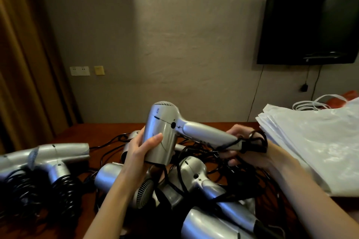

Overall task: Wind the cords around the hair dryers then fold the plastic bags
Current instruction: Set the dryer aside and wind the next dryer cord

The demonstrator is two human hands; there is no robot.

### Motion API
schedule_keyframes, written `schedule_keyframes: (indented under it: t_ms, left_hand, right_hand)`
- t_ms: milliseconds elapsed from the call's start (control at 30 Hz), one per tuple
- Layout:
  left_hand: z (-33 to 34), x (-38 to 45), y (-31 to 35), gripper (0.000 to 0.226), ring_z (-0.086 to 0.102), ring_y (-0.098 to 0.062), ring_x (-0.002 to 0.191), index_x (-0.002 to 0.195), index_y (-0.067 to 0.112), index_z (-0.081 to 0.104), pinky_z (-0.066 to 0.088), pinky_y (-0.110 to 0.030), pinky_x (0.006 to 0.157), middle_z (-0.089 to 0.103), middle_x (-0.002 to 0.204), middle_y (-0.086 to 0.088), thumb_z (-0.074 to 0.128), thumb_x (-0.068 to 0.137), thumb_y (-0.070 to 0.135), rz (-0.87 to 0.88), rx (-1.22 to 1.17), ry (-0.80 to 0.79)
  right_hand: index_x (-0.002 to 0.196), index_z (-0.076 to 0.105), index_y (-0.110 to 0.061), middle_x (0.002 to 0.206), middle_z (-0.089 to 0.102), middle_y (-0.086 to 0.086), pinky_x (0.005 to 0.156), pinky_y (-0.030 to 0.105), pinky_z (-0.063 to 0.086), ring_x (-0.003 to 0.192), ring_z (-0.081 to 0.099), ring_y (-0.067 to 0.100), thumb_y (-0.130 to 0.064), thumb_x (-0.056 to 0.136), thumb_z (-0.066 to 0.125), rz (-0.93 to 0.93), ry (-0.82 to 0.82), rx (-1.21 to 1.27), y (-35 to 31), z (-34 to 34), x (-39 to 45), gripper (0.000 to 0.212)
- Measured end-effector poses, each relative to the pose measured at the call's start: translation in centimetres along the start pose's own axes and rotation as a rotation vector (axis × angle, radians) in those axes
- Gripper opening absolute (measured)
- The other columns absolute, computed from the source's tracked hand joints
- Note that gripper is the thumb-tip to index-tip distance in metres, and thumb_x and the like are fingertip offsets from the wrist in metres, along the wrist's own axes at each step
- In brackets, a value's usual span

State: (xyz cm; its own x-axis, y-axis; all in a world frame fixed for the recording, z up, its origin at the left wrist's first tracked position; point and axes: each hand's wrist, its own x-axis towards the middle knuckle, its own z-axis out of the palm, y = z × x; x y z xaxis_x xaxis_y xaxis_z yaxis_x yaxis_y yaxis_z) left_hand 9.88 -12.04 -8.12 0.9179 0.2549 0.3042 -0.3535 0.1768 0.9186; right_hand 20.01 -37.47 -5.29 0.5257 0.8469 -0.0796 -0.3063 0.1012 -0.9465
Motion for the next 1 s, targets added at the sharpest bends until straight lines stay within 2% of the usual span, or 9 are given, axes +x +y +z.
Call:
schedule_keyframes:
  t_ms: [67,133,267,433,567,667,733,833,1000]
  left_hand:
    - [0.1,-0.1,0.0,0.047,0.065,-0.029,0.071,0.1,0.022,0.072,0.055,-0.034,0.057,0.07,0.087,-0.013,0.075,0.056,0.041,0.004,0.025,-0.012]
    - [-0.3,0.1,-0.1,0.054,0.067,-0.033,0.075,0.105,0.023,0.071,0.054,-0.036,0.059,0.07,0.094,-0.016,0.076,0.055,0.042,0.006,0.053,0.002]
    - [-1.2,0.2,-0.2,0.062,0.068,-0.039,0.089,0.113,0.026,0.068,0.053,-0.041,0.064,0.068,0.109,-0.019,0.078,0.055,0.047,0.059,0.145,0.033]
    - [-1.1,0.2,-0.3,0.09,0.062,-0.031,0.115,0.131,0.033,0.059,0.049,-0.061,0.095,0.063,0.127,-0.007,0.082,0.05,0.065,0.145,0.299,0.068]
    - [-0.8,0.0,-0.1,0.084,0.068,-0.019,0.106,0.133,0.022,0.057,0.054,-0.048,0.092,0.07,0.116,-0.001,0.074,0.056,0.052,0.209,0.318,0.092]
    - [-0.4,-0.1,-0.1,0.09,0.067,-0.011,0.104,0.137,0.02,0.054,0.056,-0.039,0.09,0.069,0.119,0.002,0.072,0.056,0.054,0.23,0.345,0.135]
    - [-0.5,0.0,-0.2,0.093,0.067,-0.014,0.105,0.139,0.019,0.052,0.056,-0.04,0.09,0.067,0.122,-0.002,0.073,0.056,0.056,0.227,0.323,0.197]
    - [-1.0,0.1,-0.3,0.092,0.066,-0.023,0.107,0.137,0.018,0.053,0.055,-0.045,0.09,0.066,0.122,-0.008,0.074,0.057,0.058,0.211,0.255,0.299]
    - [-1.1,0.1,-0.2,0.071,0.07,-0.025,0.094,0.12,0.021,0.064,0.055,-0.042,0.078,0.073,0.102,-0.005,0.074,0.057,0.054,0.158,0.1,0.367]
  right_hand:
    - [0.08,0.073,-0.014,0.08,0.066,0.015,0.052,0.03,0.056,0.065,0.065,0.022,-0.031,0.035,0.096,-0.098,0.192,-0.283,-0.2,-0.7,0.5,0.054]
    - [0.077,0.069,-0.012,0.079,0.064,0.008,0.067,0.028,0.056,0.068,0.062,0.015,-0.033,0.06,0.086,-0.002,0.258,-0.432,-1.1,0.1,0.8,0.032]
    - [0.078,0.07,-0.009,0.06,0.055,-0.002,0.049,0.012,0.039,0.05,0.049,0.006,-0.021,0.085,0.066,-0.074,0.307,-0.576,-3.4,1.4,-1.0,0.014]
    - [0.083,0.076,-0.016,0.081,0.073,0.004,0.073,0.029,0.049,0.078,0.064,0.024,-0.023,0.086,0.068,-0.256,0.51,-1.154,-4.1,3.6,-2.0,0.011]
    - [0.078,0.076,-0.02,0.075,0.072,0.003,0.074,0.035,0.052,0.073,0.065,0.016,-0.026,0.09,0.063,-0.29,0.615,-1.28,-4.2,4.7,-2.1,0.018]
    - [0.082,0.071,-0.011,0.062,0.064,0.002,0.054,0.017,0.042,0.049,0.052,0.001,-0.017,0.095,0.051,-0.244,0.6,-1.386,-3.9,5.8,-2.1,0.024]
    - [0.095,0.067,-0.01,0.06,0.062,0.002,0.046,0.014,0.036,0.039,0.047,0.004,-0.01,0.099,0.043,-0.285,0.537,-1.236,-3.5,6.6,-1.8,0.025]
    - [0.124,0.052,-0.011,0.07,0.071,0.006,0.036,0.013,0.03,0.033,0.041,0.01,-0.008,0.102,0.038,-0.335,0.396,-0.754,-3.3,7.9,-1.8,0.026]
    - [0.106,0.038,-0.007,0.096,0.074,0.014,0.035,0.014,0.029,0.036,0.038,0.01,-0.024,0.09,0.052,-0.305,0.234,-0.568,-2.4,8.1,-0.7,0.028]
